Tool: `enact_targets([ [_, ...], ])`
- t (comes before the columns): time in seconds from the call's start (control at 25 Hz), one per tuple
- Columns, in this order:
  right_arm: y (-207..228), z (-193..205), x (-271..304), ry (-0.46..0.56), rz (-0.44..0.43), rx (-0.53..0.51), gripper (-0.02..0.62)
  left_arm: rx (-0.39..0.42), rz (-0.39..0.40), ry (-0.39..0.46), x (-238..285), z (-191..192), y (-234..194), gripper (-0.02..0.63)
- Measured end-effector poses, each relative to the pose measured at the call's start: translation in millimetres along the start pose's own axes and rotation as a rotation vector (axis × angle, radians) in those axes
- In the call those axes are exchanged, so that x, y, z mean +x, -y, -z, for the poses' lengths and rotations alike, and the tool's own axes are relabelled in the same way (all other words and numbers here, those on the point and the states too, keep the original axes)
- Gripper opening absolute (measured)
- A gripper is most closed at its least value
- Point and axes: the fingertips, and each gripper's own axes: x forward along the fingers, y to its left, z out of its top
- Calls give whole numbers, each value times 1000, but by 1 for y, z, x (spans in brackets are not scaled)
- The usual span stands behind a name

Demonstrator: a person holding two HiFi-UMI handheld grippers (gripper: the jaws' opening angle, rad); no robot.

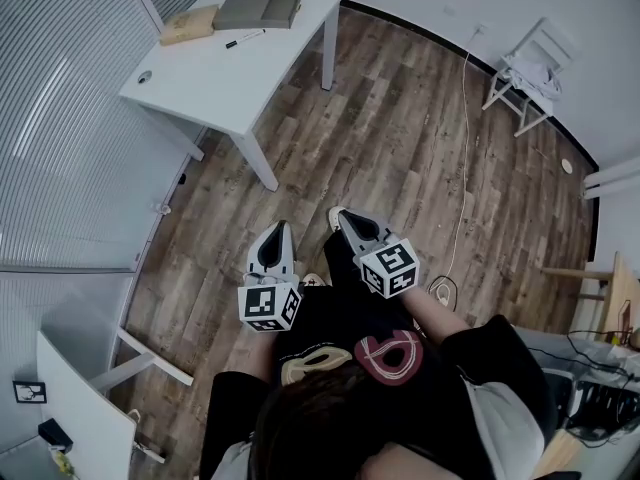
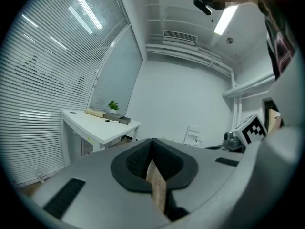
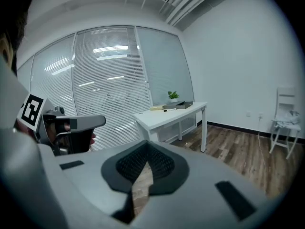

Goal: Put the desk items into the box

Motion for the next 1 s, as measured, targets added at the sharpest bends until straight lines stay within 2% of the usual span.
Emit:
enact_targets([
  [0.4,45,-25,43,-1,-36,-7,11,-6,-47,4,53,-12,-13,17],
  [0.8,99,-61,103,-20,-76,-41,11,-27,-71,6,132,-29,-27,17],
  [1.0,123,-72,126,-36,-99,-56,11,-39,-114,4,163,-33,-41,17],
])
